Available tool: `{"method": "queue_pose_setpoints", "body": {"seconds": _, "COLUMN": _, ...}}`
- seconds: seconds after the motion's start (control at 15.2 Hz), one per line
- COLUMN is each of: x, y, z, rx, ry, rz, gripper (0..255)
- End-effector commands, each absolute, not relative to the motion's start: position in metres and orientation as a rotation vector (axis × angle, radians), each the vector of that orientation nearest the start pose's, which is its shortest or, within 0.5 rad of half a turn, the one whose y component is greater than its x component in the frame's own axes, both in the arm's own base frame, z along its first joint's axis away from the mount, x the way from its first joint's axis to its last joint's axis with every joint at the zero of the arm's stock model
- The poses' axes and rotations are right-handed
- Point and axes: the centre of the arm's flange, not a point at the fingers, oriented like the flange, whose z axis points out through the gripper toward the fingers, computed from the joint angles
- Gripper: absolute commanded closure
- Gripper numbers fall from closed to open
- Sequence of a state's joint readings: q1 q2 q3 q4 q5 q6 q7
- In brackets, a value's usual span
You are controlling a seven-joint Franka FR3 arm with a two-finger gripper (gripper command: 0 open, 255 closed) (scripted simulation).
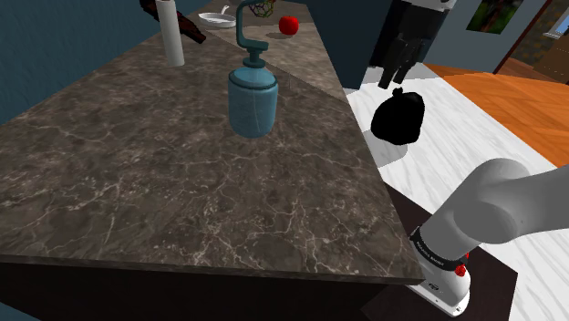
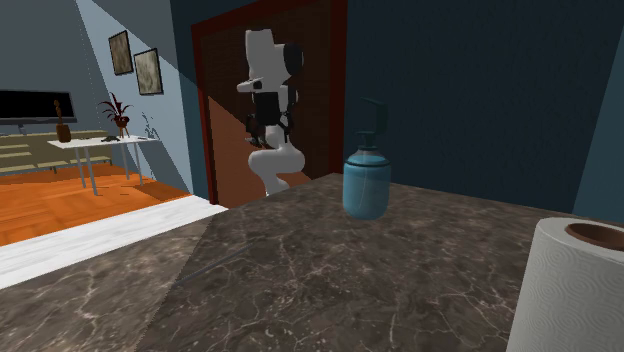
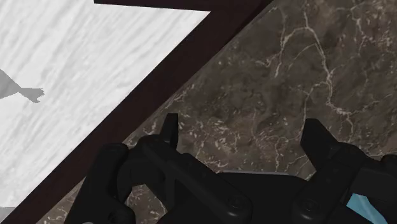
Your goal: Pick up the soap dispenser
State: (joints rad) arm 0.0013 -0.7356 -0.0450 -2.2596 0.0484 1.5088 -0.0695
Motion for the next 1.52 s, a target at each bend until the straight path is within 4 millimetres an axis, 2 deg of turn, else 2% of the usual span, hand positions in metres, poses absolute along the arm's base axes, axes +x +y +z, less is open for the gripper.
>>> {"method": "queue_pose_setpoints", "body": {"seconds": 0.0, "x": 0.315, "y": -0.013, "z": 0.615, "rx": -3.062, "ry": -0.062, "rz": 0.018, "gripper": 0}}
{"method": "queue_pose_setpoints", "body": {"seconds": 0.4, "x": 0.372, "y": 0.026, "z": 0.629, "rx": -3.03, "ry": -0.35, "rz": -0.088, "gripper": 0}}
{"method": "queue_pose_setpoints", "body": {"seconds": 0.79, "x": 0.419, "y": 0.074, "z": 0.647, "rx": -2.969, "ry": -0.633, "rz": -0.193, "gripper": 0}}
{"method": "queue_pose_setpoints", "body": {"seconds": 1.12, "x": 0.449, "y": 0.12, "z": 0.665, "rx": -2.896, "ry": -0.863, "rz": -0.278, "gripper": 0}}
{"method": "queue_pose_setpoints", "body": {"seconds": 1.45, "x": 0.471, "y": 0.17, "z": 0.686, "rx": -2.804, "ry": -1.086, "rz": -0.361, "gripper": 0}}
